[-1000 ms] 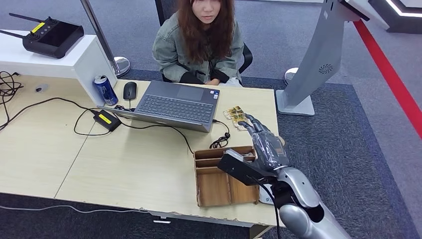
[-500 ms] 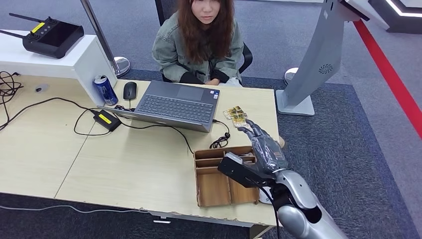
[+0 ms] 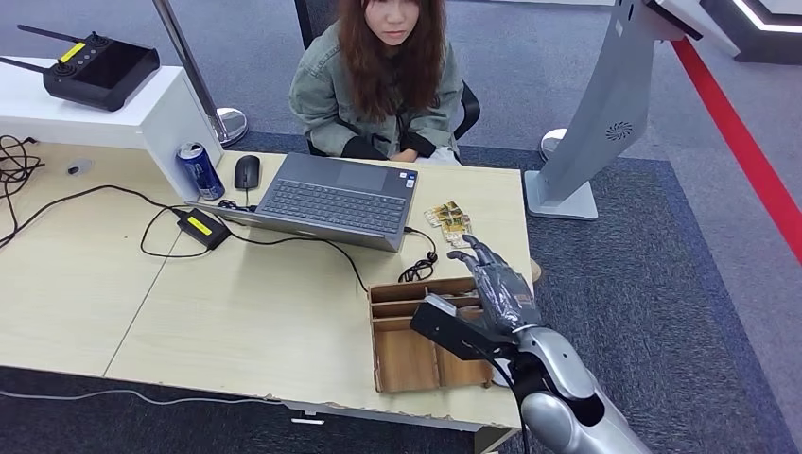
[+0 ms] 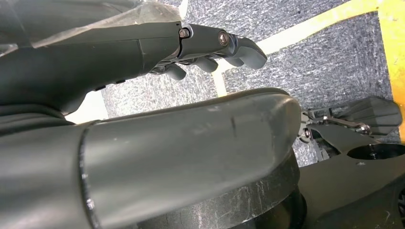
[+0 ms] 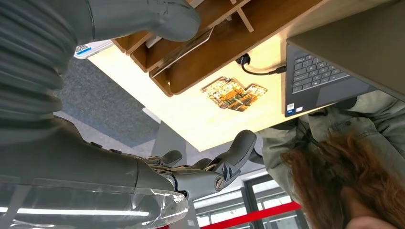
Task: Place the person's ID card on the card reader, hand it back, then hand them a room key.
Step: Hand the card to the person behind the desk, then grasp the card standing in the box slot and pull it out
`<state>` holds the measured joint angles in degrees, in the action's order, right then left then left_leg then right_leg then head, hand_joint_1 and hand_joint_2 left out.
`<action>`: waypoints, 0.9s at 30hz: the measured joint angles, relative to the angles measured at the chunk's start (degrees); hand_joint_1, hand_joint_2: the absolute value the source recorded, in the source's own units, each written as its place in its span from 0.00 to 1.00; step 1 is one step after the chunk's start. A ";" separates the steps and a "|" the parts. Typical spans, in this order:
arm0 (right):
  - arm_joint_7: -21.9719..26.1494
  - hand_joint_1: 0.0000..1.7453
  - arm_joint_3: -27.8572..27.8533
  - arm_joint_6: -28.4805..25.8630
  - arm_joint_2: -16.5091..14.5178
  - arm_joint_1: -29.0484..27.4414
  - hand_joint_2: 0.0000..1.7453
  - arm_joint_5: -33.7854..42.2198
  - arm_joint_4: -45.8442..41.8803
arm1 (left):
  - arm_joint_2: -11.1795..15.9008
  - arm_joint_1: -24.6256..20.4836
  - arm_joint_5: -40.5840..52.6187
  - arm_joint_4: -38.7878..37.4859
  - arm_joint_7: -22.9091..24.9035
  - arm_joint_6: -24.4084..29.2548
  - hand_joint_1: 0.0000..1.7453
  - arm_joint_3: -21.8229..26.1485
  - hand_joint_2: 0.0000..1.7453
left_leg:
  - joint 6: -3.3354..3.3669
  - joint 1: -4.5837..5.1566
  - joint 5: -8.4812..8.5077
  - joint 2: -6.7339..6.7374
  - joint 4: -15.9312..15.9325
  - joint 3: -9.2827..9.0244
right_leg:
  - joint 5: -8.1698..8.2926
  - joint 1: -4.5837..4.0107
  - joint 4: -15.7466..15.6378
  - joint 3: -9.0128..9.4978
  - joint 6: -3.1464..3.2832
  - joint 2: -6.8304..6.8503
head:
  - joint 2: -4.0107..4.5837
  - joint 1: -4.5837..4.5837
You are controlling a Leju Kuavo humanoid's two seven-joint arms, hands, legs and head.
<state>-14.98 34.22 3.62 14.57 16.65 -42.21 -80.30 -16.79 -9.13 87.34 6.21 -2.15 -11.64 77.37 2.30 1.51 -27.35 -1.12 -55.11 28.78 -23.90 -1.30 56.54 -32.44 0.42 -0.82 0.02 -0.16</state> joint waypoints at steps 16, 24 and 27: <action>0.14 0.32 0.16 -0.03 -1.32 -0.07 1.00 -0.23 2.47 | 0.02 0.00 0.00 0.00 0.01 -0.29 0.00 0.04 0.00 | 0.00 0.00 0.00 0.00 0.00 0.00 | 0.00 0.00 0.00 0.00 0.00 0.00 | 0.00 0.00; 0.15 0.33 0.23 -0.04 -1.73 -0.10 1.00 -0.74 3.43 | 0.02 -0.01 0.00 0.00 -0.08 -0.29 0.00 0.07 0.00 | 0.00 0.00 0.00 0.00 0.00 0.00 | 0.00 0.00 0.00 0.00 0.00 0.00 | 0.00 0.01; 0.25 0.34 0.23 -0.04 -1.84 -0.13 1.00 -0.74 3.75 | 0.02 -0.01 -0.01 0.00 -0.10 -0.29 0.00 0.09 0.00 | 0.00 0.00 0.00 0.00 0.00 0.00 | 0.00 0.00 0.00 0.00 0.00 0.00 | 0.00 0.01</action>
<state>-14.73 34.45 3.58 12.74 16.52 -42.95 -76.55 -16.76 -9.14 87.33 6.21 -2.25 -11.93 77.46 2.30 1.51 -27.35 -1.12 -55.11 28.78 -23.90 -1.30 56.54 -32.44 0.42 -0.82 0.02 -0.16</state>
